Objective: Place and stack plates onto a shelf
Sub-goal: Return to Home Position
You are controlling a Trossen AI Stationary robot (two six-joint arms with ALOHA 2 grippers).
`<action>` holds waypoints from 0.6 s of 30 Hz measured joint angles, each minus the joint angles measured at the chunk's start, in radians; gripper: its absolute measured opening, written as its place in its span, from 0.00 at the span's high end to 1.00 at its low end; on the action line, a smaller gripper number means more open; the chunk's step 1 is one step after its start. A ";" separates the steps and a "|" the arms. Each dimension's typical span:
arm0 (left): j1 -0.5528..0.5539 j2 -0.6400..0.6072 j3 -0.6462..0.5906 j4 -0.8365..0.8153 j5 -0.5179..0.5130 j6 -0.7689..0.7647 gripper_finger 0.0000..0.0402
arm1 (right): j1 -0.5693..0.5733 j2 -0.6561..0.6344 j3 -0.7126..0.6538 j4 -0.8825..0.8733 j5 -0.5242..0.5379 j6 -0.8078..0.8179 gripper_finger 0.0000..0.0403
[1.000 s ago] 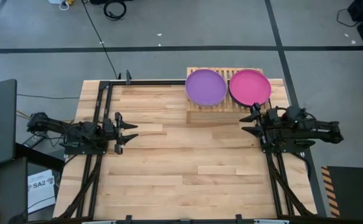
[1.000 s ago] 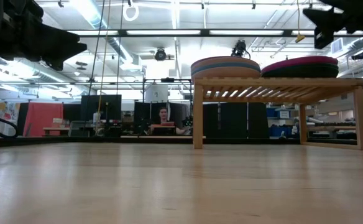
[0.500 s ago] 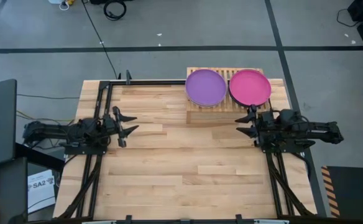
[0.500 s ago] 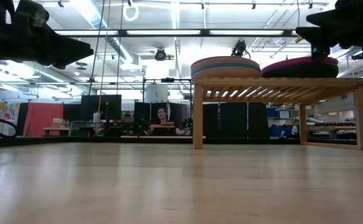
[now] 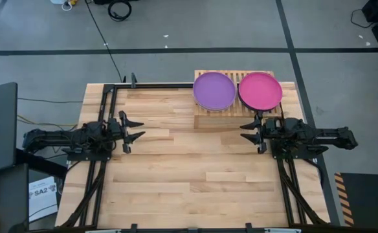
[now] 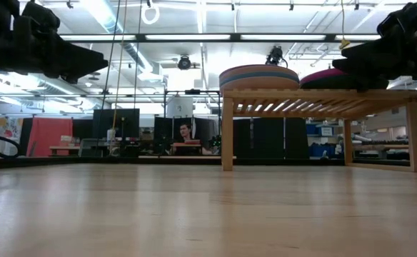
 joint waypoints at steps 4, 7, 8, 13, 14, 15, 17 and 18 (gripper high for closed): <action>0.000 0.000 0.000 0.000 0.000 -0.004 0.55 | 0.000 0.001 0.000 0.001 0.006 -0.018 0.57; 0.000 0.000 0.000 -0.011 0.000 -0.003 0.55 | 0.000 0.001 0.000 -0.012 0.008 -0.044 0.57; 0.000 0.000 0.000 -0.018 0.000 -0.004 0.55 | 0.000 0.002 0.000 -0.019 0.013 -0.045 0.57; 0.000 0.000 0.000 -0.065 -0.001 -0.024 0.55 | 0.000 0.002 0.000 -0.019 0.025 -0.044 0.57; 0.000 0.000 0.000 -0.072 -0.001 -0.024 0.55 | 0.000 0.002 0.000 -0.019 0.025 -0.044 0.57; 0.000 0.000 0.000 -0.080 -0.001 -0.024 0.55 | 0.000 0.002 0.000 -0.019 0.025 -0.044 0.57; 0.000 0.001 0.000 -0.083 -0.001 -0.024 0.55 | 0.000 0.002 0.000 -0.020 0.024 -0.038 0.57; 0.000 0.001 0.000 -0.082 -0.001 -0.026 0.55 | 0.000 0.002 0.000 -0.018 0.024 -0.038 0.57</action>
